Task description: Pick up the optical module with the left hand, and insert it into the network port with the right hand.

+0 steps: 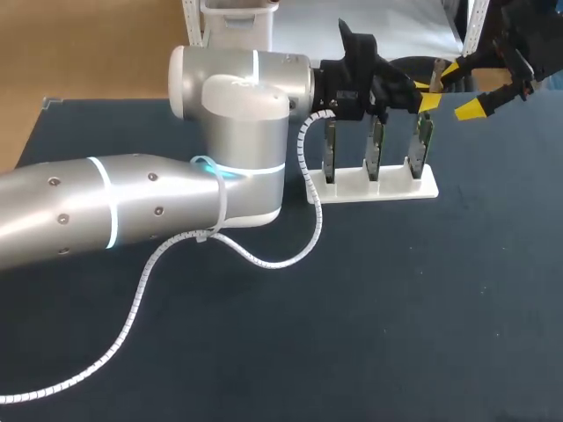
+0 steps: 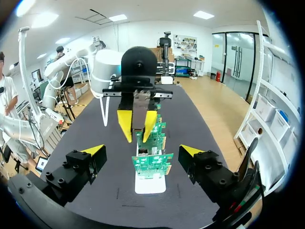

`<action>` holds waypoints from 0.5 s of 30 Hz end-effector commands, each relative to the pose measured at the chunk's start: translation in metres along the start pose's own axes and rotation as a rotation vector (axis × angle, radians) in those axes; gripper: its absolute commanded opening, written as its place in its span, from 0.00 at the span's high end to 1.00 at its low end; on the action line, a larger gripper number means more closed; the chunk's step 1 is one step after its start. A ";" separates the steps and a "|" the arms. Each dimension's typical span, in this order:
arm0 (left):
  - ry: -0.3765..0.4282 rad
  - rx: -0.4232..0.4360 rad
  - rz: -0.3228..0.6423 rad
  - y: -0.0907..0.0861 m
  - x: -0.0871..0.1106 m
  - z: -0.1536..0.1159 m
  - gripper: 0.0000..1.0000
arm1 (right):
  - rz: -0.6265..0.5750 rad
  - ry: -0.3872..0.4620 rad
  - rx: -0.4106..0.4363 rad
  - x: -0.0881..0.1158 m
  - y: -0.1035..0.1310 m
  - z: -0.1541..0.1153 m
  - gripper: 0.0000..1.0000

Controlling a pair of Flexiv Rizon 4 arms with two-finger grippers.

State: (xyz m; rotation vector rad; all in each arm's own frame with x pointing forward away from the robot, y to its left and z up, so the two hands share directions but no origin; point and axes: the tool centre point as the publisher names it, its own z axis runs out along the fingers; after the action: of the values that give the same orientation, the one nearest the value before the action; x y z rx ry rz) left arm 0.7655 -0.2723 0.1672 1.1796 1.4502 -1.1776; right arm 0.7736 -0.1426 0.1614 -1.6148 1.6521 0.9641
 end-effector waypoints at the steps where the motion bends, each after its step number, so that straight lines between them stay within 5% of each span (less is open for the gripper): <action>1: 0.003 0.002 -0.001 0.001 -0.001 0.000 1.00 | 0.021 -0.037 0.031 -0.009 0.004 -0.005 0.00; 15: 0.003 0.002 -0.001 0.001 -0.001 0.000 1.00 | 0.003 -0.150 0.022 -0.040 -0.003 -0.005 0.00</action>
State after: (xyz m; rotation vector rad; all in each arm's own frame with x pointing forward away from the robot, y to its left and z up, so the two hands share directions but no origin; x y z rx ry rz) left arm 0.7655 -0.2722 0.1672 1.1796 1.4502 -1.1776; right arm 0.7747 -0.1273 0.1967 -1.4799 1.5634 1.0353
